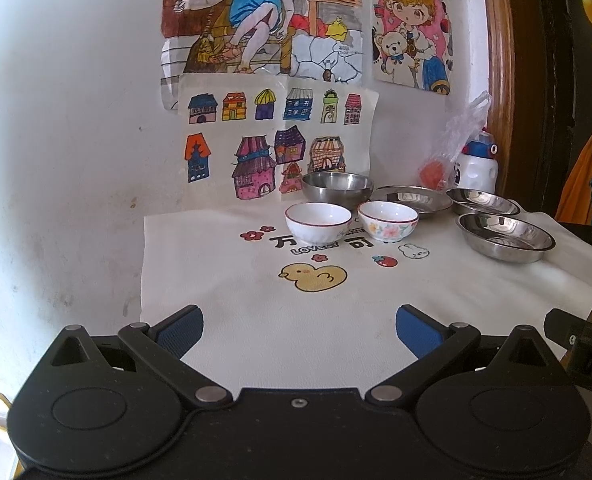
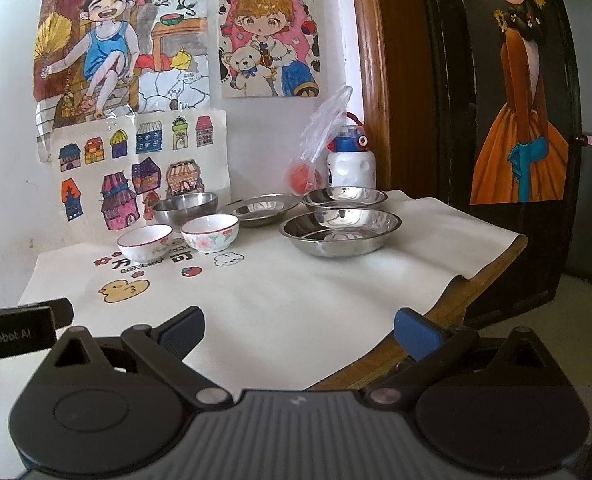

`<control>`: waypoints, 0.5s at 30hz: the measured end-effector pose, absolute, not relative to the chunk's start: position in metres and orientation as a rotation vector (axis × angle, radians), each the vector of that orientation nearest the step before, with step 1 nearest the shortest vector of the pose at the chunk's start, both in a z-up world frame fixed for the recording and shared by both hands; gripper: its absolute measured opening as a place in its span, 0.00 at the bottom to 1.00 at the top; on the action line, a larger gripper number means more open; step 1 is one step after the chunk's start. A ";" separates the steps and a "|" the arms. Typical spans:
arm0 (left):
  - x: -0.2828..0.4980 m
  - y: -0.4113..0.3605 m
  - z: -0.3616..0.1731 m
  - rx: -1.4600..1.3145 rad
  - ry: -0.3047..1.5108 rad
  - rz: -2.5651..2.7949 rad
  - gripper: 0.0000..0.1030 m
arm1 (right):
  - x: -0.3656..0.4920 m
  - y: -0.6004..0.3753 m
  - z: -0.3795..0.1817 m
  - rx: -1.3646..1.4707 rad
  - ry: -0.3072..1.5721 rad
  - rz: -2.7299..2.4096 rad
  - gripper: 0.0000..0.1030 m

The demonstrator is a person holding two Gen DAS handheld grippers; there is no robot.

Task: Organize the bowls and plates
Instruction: 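Move the right tool toward the large stainless steel plate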

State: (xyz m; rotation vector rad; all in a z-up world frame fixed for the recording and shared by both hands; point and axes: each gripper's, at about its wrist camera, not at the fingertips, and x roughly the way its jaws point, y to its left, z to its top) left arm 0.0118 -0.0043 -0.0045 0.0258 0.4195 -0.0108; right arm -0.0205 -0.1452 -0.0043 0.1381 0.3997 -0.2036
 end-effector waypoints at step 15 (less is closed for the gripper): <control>0.076 -0.054 0.018 0.089 0.424 -0.188 0.99 | 0.031 -0.211 -0.008 0.053 0.425 -0.262 1.00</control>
